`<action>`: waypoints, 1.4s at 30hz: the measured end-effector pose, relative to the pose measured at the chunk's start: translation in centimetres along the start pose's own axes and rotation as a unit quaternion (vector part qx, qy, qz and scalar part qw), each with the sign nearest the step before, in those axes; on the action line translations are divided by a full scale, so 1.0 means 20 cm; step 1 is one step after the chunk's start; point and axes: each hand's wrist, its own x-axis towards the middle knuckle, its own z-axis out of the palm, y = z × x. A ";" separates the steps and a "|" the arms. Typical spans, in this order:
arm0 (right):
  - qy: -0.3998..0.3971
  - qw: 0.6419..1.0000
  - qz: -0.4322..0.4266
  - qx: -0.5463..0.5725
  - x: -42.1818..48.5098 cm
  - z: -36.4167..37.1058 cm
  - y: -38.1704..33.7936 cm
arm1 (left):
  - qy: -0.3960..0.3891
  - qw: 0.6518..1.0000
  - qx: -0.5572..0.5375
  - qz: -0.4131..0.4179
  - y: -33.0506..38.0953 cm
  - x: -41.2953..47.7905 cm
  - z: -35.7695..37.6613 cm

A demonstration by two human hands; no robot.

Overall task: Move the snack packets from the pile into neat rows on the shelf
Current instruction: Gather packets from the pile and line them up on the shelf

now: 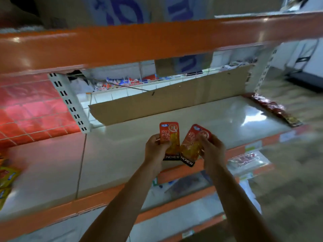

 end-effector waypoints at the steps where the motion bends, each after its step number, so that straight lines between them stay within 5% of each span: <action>1: 0.011 1.000 0.006 0.005 0.03 -0.04 -0.01 | -0.013 1.000 0.004 -0.003 -0.01 0.00 0.06; 8: 0.040 0.993 0.087 0.070 0.20 -0.26 -0.11 | -0.087 0.995 0.039 -0.036 -0.02 0.09 0.44; 13: -0.010 0.997 0.056 0.049 0.33 -0.43 -0.22 | -0.147 0.987 0.045 -0.039 -0.02 0.21 0.76; 21: 0.112 0.992 0.059 0.016 0.74 -0.65 -0.29 | -0.206 0.975 0.075 -0.026 0.07 0.46 1.14; 33: 0.119 0.987 0.027 -0.107 1.27 -0.91 -0.39 | -0.139 0.989 0.041 -0.022 0.05 0.74 1.63; 42: 0.088 0.978 -0.057 -0.183 1.67 -1.16 -0.54 | -0.087 0.955 0.267 0.100 0.00 0.83 1.98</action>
